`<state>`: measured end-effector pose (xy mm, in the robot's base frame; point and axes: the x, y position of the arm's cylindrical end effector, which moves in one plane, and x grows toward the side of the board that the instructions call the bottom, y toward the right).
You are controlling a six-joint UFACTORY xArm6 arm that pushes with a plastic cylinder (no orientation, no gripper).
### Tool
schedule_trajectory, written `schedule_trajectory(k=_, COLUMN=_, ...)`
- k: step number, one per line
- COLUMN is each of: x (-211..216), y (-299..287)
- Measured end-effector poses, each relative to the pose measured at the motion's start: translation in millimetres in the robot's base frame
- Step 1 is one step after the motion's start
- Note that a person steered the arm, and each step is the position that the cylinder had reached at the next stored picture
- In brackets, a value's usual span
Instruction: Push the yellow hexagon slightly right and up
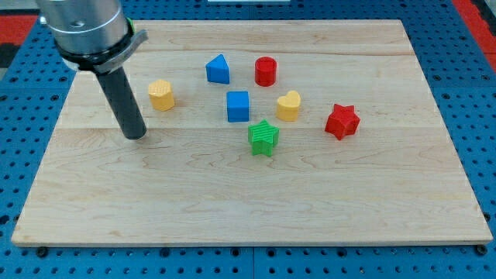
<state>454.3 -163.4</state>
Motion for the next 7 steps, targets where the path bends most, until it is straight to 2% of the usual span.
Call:
schedule_trajectory(k=2, x=-61.8, y=17.1)
schedule_trajectory(k=4, x=-57.4, y=34.5)
schedule_trajectory(k=7, x=-129.1, y=34.6)
